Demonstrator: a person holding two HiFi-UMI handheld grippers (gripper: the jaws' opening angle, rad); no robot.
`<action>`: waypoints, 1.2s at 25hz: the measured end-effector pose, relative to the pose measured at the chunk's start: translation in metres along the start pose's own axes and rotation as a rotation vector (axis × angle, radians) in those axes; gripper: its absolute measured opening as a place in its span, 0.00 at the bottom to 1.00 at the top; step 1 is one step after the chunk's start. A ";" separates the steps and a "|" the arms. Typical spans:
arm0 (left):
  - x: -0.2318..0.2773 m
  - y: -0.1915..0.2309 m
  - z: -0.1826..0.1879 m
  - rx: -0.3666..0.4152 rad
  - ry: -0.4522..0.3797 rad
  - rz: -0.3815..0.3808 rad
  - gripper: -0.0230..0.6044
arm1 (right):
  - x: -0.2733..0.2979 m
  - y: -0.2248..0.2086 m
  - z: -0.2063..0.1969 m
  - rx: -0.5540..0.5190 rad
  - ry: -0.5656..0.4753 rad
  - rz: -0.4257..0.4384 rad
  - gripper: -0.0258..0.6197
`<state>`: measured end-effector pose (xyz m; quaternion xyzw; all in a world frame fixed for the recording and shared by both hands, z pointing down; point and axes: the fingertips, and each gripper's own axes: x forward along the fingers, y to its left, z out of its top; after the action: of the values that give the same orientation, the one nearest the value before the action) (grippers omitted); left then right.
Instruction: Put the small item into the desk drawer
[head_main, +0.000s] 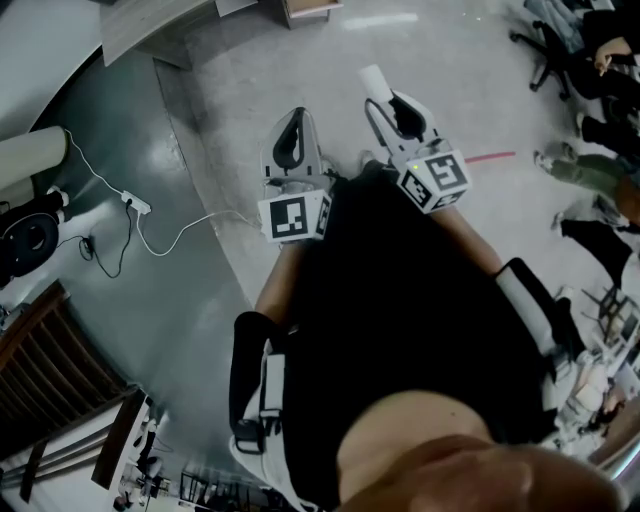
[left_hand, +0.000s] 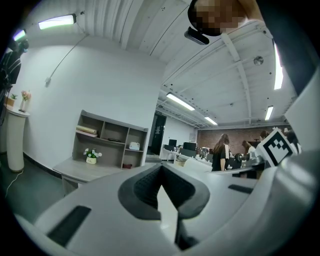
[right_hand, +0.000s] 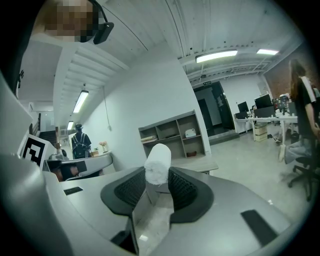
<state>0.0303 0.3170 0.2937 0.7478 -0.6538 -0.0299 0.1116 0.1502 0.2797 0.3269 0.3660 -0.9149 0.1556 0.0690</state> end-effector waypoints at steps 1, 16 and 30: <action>-0.002 0.004 -0.001 0.000 0.001 -0.005 0.03 | 0.001 0.004 -0.001 0.001 -0.002 -0.004 0.25; -0.003 0.030 -0.008 0.010 0.004 -0.033 0.03 | 0.028 0.015 -0.005 -0.002 -0.017 -0.027 0.25; 0.073 0.045 -0.011 0.040 0.051 -0.027 0.03 | 0.086 -0.039 0.010 0.016 0.004 -0.011 0.25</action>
<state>-0.0011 0.2410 0.3206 0.7590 -0.6412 0.0006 0.1130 0.1145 0.1937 0.3469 0.3715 -0.9114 0.1632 0.0686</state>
